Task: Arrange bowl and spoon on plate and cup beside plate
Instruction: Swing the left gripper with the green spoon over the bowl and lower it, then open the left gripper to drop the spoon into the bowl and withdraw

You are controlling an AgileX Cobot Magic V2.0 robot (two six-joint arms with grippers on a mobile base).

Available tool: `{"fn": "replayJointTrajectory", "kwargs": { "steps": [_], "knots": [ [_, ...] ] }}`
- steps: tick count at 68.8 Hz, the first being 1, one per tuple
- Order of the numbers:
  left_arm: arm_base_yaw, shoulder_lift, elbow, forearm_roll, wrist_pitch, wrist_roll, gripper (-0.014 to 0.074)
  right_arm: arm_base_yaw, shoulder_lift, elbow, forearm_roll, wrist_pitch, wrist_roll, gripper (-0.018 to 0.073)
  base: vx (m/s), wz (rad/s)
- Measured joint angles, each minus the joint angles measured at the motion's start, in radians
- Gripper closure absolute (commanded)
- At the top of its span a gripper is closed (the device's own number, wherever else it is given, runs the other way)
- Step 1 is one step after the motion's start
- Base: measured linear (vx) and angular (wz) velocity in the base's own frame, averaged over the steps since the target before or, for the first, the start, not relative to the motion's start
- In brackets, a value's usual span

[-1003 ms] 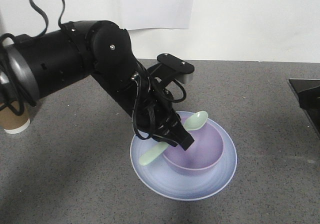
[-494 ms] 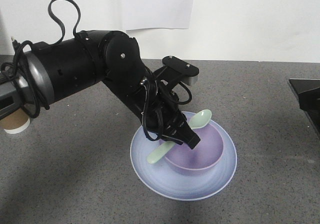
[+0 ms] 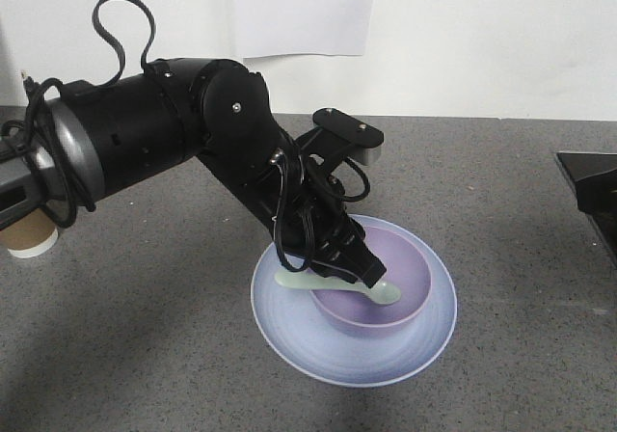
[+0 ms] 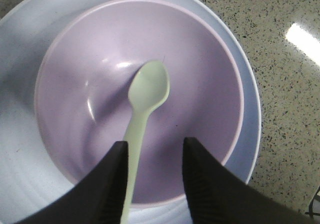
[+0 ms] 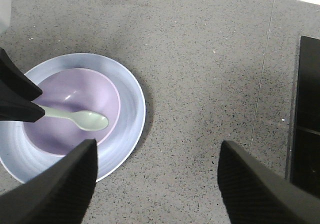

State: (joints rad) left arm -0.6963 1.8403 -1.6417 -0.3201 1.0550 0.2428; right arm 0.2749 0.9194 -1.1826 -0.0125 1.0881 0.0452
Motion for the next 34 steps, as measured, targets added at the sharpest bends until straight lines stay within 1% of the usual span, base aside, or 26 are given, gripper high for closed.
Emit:
{"fn": "replayJointTrajectory", "kwargs": {
  "steps": [14,27,34],
  "knots": [
    [0.0,0.0,0.0,0.0,0.0,0.0,0.0205,0.0,0.0,0.0,0.0,0.0,0.0,0.0058,0.0,0.0],
    [0.0,0.0,0.0,0.0,-0.001,-0.001,0.0202,0.0,0.0,0.0,0.0,0.0,0.0,0.0058,0.0,0.0],
    [0.002,-0.006,0.0,0.003,-0.011,-0.035,0.0202,0.0,0.0,0.0,0.0,0.0,0.0,0.0058,0.0,0.0]
  ]
}}
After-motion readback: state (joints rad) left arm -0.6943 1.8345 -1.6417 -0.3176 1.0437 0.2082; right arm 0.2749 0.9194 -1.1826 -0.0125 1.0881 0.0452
